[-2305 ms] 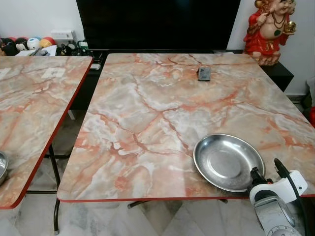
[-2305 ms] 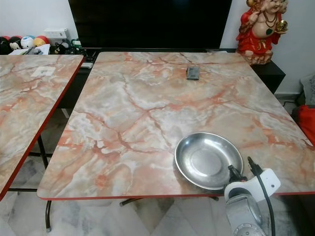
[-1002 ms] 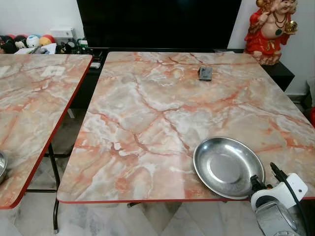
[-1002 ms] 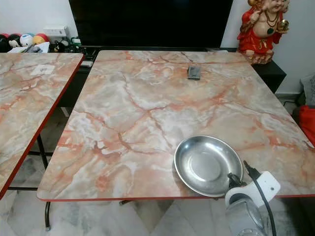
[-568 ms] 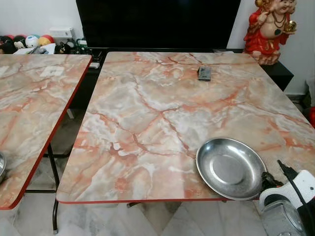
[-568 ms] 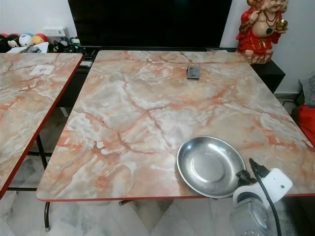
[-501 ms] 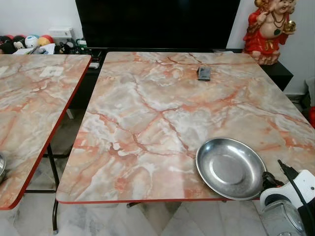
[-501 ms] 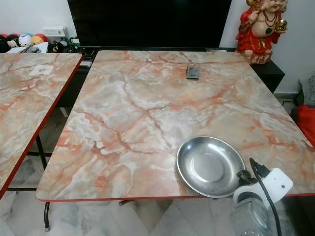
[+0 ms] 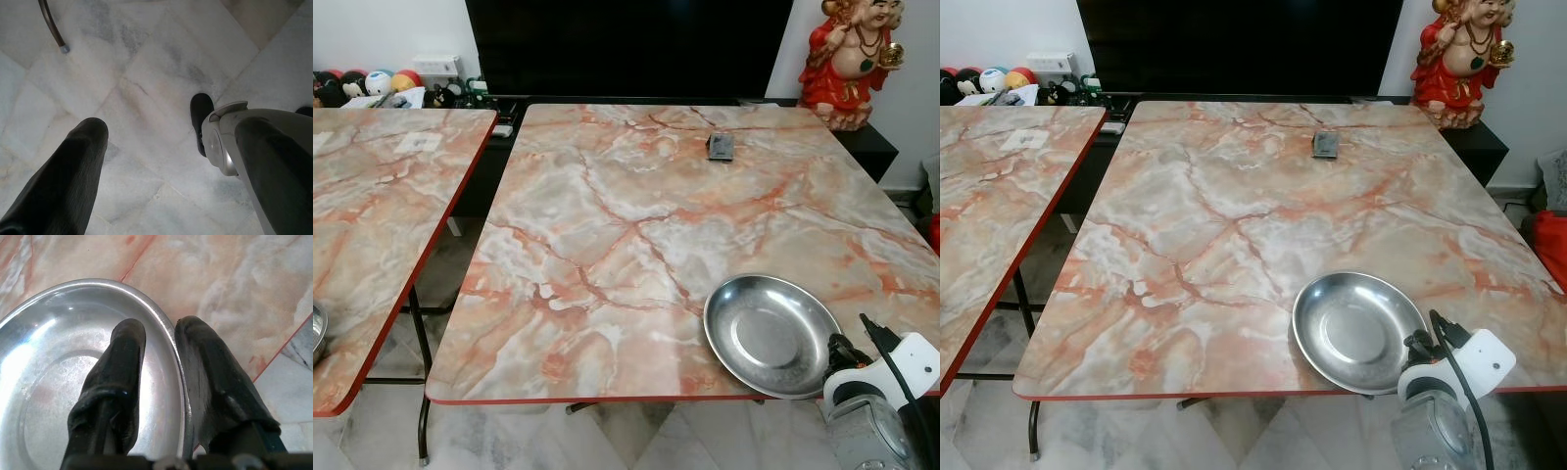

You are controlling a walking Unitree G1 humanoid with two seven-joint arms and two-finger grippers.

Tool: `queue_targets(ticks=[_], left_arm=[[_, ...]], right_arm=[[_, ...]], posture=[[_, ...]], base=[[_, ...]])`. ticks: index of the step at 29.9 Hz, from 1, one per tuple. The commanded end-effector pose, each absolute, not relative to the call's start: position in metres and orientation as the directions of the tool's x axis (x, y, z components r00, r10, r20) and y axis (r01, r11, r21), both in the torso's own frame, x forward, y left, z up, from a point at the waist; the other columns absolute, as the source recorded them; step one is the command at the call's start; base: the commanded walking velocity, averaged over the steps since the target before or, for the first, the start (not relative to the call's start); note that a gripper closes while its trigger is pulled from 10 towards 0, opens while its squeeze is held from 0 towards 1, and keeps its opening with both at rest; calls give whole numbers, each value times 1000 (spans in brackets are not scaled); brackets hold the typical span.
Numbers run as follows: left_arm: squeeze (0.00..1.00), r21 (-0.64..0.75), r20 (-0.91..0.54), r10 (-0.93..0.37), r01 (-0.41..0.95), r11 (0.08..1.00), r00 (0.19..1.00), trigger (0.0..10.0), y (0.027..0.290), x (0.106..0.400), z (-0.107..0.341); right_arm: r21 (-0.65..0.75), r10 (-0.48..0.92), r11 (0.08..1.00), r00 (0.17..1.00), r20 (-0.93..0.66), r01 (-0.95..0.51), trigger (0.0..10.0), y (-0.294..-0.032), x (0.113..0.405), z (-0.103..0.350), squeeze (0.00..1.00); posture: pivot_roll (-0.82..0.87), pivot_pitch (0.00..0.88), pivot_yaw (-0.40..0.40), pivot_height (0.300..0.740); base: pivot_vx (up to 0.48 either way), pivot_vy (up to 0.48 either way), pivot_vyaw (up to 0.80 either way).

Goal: Setting the table

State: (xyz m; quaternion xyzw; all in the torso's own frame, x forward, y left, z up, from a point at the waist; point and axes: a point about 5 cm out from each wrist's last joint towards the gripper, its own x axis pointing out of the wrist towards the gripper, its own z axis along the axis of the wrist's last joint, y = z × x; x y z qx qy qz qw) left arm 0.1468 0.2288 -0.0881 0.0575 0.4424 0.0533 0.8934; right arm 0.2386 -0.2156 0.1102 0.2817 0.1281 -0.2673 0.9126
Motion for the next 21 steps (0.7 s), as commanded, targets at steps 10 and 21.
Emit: queue_targets(ticks=[10,21], left_arm=[[0,151,-806,140,-29,988,575,10000,228,141,-91],[0,151,-793,147,-44,988,592,10000,228,142,-90]], right_arm=[[474,-395,692,835,-384,545,10000,-206,242,110,0],[439,-420,780,893,-162,447,10000,-213,245,137,0]], posture=[[-51,69,-40,740],[-51,72,-38,740]], base=[[0,0,0],[0,0,0]])
